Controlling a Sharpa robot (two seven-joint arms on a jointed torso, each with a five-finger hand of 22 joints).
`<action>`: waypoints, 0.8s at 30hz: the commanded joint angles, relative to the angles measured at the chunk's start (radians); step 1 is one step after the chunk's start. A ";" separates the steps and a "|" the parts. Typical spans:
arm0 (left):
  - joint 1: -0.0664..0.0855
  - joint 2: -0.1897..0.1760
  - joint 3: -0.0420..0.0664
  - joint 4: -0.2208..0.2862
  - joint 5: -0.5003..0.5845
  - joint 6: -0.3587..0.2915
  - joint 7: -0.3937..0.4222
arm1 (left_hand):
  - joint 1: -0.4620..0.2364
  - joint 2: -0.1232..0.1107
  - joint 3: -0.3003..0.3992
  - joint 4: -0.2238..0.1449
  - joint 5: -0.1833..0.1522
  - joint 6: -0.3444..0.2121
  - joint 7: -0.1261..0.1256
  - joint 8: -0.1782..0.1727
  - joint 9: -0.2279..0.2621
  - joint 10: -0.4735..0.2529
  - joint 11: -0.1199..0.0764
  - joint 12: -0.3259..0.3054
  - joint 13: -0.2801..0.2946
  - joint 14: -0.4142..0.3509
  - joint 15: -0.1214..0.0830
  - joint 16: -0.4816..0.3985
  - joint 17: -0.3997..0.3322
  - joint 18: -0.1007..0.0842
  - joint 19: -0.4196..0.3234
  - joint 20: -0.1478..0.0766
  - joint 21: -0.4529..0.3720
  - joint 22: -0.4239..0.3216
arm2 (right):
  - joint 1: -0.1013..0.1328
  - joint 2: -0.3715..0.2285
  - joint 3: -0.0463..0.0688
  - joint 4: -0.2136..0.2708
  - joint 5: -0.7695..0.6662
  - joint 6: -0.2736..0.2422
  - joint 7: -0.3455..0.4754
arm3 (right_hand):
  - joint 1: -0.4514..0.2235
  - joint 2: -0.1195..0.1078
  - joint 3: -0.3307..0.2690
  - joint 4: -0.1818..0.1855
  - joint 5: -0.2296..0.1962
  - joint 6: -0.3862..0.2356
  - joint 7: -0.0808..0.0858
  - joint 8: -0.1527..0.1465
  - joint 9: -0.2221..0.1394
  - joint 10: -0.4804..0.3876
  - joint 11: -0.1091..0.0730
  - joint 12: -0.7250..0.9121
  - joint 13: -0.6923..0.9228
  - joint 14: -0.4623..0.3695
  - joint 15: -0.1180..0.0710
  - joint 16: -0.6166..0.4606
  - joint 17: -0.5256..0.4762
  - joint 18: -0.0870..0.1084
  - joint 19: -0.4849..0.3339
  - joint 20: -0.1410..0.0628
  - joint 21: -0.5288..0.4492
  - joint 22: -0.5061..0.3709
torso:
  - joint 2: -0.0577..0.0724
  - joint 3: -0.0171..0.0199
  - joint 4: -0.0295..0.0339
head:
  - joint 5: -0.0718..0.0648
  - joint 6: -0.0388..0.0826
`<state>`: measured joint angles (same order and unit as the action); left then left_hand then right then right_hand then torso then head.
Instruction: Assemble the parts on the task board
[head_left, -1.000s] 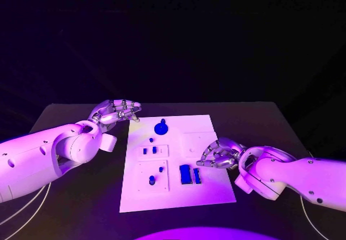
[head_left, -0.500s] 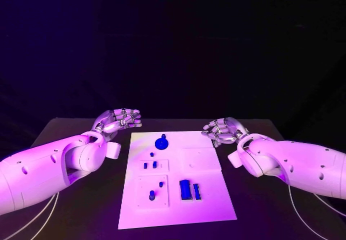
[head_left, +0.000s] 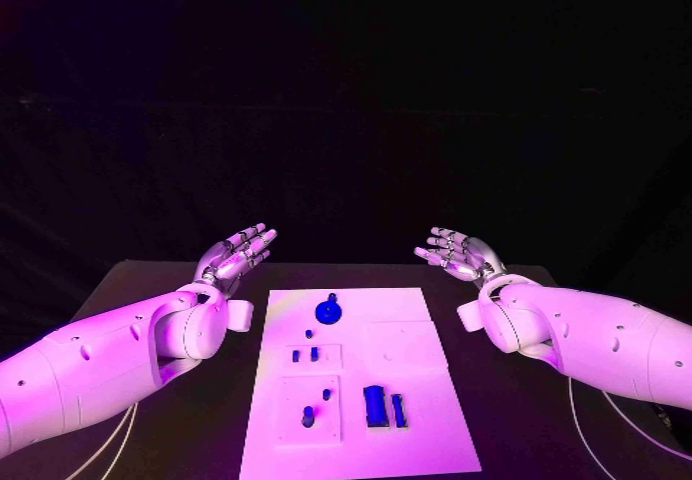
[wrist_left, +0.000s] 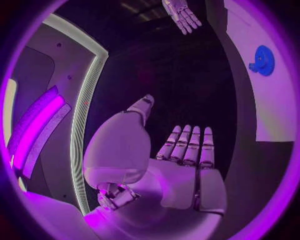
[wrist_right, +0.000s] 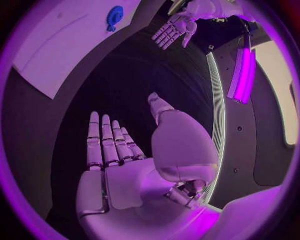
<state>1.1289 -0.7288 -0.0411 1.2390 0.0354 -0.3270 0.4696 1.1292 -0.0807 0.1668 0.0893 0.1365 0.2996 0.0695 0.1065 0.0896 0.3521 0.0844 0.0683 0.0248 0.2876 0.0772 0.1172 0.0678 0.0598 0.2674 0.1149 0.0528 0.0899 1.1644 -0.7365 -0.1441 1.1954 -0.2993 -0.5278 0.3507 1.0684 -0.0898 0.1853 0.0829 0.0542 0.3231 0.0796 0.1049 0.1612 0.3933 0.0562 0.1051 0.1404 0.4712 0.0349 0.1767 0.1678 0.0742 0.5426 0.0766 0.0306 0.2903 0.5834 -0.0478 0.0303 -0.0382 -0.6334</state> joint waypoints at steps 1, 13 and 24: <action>-0.006 -0.001 0.005 0.033 -0.007 -0.052 0.008 | -0.358 0.081 -0.167 -0.089 -0.137 -0.300 -0.070 -0.107 -0.090 -0.352 -0.084 -0.068 -0.025 -0.288 -0.077 -0.117 -0.068 -0.060 -0.267 -0.115 -0.053 -0.090 | -0.011 -0.003 0.012 0.039 0.035 -0.034 0.023 | -0.337 0.090 -0.185 -0.083 -0.054 -0.323 -0.080 -0.105 -0.161 -0.393 -0.056 -0.105 -0.140 -0.471 -0.035 -0.177 -0.168 -0.074 -0.543 -0.077 -0.031 -0.290 | -0.021 0.0255 -0.0165 | 0.019 0.017; -0.063 -0.040 0.033 0.266 -0.029 -0.357 0.041 | -1.129 0.081 -0.167 -0.089 -0.137 -0.300 -0.070 -0.107 -0.090 -0.352 -0.084 -0.068 -0.025 -0.288 -0.077 -0.117 -0.068 -0.060 -0.267 -0.115 -0.053 -0.090 | -0.098 -0.037 0.123 0.320 0.257 -0.209 0.146 | -1.068 0.090 -0.185 -0.083 -0.054 -0.323 -0.080 -0.105 -0.161 -0.393 -0.056 -0.105 -0.140 -0.471 -0.035 -0.177 -0.168 -0.074 -0.543 -0.077 -0.031 -0.290 | -0.039 0.0478 -0.0303 | 0.038 0.033; -0.079 -0.051 0.041 0.331 -0.035 -0.443 0.050 | -1.129 0.081 -0.167 -0.089 -0.137 -0.300 -0.070 -0.107 -0.090 -0.352 -0.084 -0.068 -0.025 -0.288 -0.077 -0.117 -0.068 -0.060 -0.267 -0.115 -0.053 -0.090 | -0.114 -0.044 0.144 0.375 0.299 -0.242 0.169 | -1.068 0.090 -0.185 -0.083 -0.054 -0.323 -0.080 -0.105 -0.161 -0.393 -0.056 -0.105 -0.140 -0.471 -0.035 -0.177 -0.168 -0.074 -0.543 -0.077 -0.031 -0.290 | -0.039 0.0478 -0.0303 | 0.038 0.033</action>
<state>1.0508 -0.7805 -0.0013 1.5665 0.0153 -0.7194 0.4951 0.0069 0.0002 0.0041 0.0000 0.0035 0.0053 0.0000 0.0069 0.0015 0.0036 0.0001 0.0065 0.0012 0.0037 0.0002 0.0035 0.0017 0.0209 0.0053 -0.0018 0.0059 0.0020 1.0506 -0.7797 -0.0007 1.5678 -0.0268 -0.7455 0.4803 0.0079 0.0000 0.0057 -0.0014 0.0051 0.0034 -0.0001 0.0034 0.0020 0.0053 0.0000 0.0066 0.0018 0.0050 -0.0002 0.0025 0.0018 0.0138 0.0047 0.0003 0.0049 0.0022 0.5445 -0.0001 0.0001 0.0000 -0.6000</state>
